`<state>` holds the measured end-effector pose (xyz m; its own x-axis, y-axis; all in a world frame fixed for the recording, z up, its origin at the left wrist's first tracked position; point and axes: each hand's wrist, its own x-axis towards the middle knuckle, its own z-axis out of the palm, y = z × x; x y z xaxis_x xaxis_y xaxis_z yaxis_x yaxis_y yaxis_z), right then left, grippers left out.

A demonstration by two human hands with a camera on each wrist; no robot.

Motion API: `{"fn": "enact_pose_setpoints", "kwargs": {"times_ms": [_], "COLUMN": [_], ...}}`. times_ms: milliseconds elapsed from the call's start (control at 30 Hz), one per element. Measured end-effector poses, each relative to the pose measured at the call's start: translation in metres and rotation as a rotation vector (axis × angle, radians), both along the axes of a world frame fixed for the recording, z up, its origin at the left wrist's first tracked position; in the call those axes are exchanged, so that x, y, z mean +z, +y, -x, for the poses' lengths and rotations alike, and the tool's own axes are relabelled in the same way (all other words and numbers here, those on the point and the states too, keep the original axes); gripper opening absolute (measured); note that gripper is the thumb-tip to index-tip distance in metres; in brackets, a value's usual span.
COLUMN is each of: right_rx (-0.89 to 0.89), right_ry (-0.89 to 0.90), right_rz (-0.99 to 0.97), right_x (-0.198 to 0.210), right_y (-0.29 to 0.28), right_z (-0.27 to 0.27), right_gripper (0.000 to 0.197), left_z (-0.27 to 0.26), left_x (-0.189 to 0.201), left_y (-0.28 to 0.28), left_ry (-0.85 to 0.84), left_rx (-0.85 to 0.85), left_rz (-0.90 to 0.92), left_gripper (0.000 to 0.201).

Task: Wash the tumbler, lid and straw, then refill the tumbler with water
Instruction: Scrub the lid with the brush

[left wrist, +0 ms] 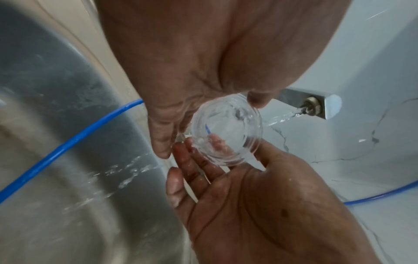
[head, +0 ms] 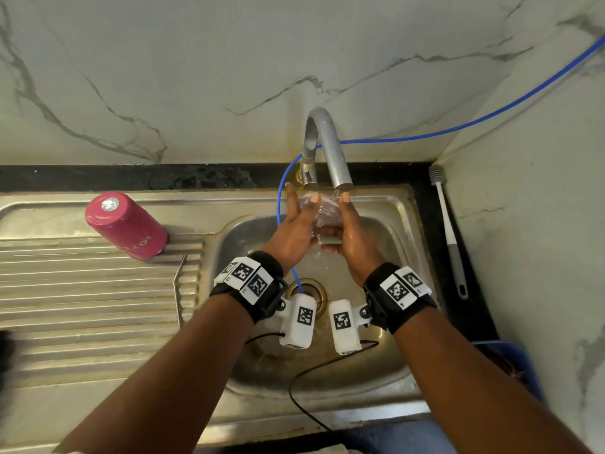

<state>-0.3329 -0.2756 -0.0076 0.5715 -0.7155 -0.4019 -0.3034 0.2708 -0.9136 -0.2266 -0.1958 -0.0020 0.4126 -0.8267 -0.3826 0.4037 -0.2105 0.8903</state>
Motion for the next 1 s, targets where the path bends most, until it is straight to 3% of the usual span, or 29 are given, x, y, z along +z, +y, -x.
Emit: {"fn": "enact_pose_setpoints", "kwargs": {"times_ms": [200, 367, 467, 600, 733, 1000], "right_rx": [0.013, -0.052, -0.016, 0.024, 0.045, 0.029], "right_ry": [0.003, -0.026, -0.061, -0.096, -0.078, -0.135], "right_rz": [0.018, -0.102, -0.139, -0.204, -0.113, 0.109], "right_x": [-0.010, 0.001, 0.006, 0.009, 0.010, 0.003], "right_y": [0.002, -0.004, -0.005, -0.004, 0.002, 0.007], "right_z": [0.012, 0.018, 0.018, 0.013, 0.007, 0.008], "right_gripper": [0.070, 0.078, 0.081, 0.077, 0.065, 0.035], "left_z": [-0.002, -0.003, 0.000, 0.007, 0.007, -0.008], "left_x": [0.003, -0.006, -0.010, -0.013, -0.015, -0.024], "left_y": [0.001, 0.003, 0.007, 0.012, 0.016, 0.019], "left_ry": [0.011, -0.427, -0.538, -0.552, -0.482, -0.577], "left_rx": [0.032, -0.034, -0.113, -0.169, -0.116, -0.008], "left_rz": [0.091, 0.081, 0.121, 0.215, 0.212, 0.178], "left_gripper": [0.069, 0.096, 0.098, 0.095, 0.091, 0.081]}}
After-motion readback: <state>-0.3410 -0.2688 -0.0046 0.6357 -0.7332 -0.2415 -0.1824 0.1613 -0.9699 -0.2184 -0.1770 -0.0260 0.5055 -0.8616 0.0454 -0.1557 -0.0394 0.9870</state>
